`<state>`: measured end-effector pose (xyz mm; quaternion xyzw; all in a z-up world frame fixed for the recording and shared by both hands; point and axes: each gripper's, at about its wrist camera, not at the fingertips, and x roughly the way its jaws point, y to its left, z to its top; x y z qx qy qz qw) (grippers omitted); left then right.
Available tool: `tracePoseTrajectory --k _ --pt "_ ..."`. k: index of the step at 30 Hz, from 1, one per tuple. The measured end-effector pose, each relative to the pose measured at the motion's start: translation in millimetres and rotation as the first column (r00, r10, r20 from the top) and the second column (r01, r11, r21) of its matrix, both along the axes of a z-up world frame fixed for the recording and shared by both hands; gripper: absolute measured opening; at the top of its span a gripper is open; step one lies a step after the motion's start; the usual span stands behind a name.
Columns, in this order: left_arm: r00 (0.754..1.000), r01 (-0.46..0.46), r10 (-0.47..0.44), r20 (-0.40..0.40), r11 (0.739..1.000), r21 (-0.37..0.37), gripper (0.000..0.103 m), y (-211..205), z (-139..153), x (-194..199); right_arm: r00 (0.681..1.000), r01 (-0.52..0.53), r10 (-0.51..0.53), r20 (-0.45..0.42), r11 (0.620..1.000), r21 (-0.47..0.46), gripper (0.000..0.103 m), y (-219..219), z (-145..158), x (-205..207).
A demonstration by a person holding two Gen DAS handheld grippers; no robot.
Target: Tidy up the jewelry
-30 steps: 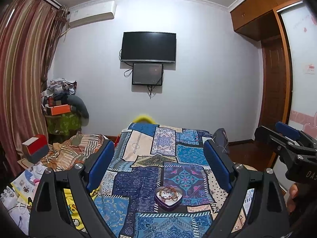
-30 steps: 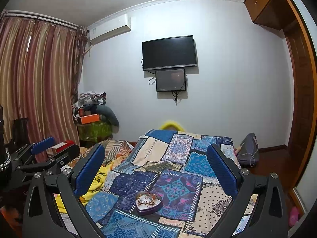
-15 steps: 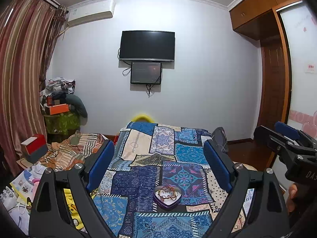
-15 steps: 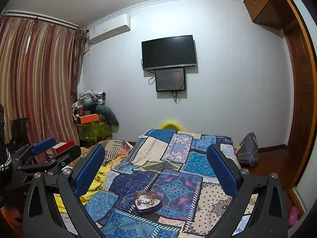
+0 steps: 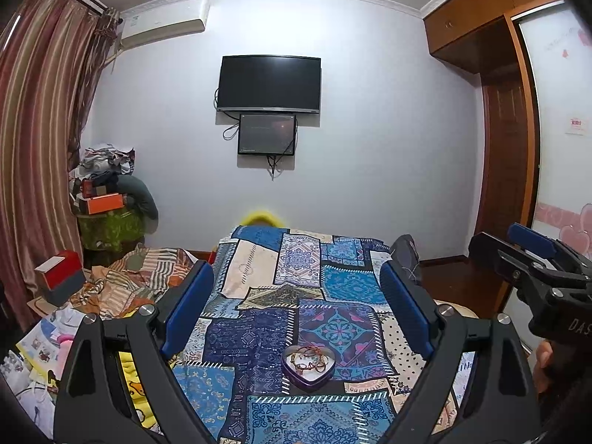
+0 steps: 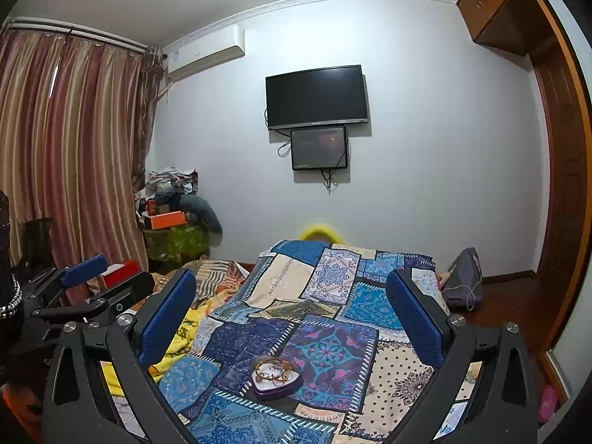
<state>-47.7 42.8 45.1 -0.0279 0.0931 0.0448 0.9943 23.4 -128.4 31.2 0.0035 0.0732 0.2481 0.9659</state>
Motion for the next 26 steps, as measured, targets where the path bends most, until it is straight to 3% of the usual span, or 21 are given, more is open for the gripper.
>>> tracePoseTrajectory --k 26 --pt "1.000 0.004 -0.005 -0.011 1.000 -0.008 0.091 1.8 -2.8 4.9 1.000 0.008 -0.008 -0.015 1.000 -0.006 0.102 -1.3 -1.6 8.2"
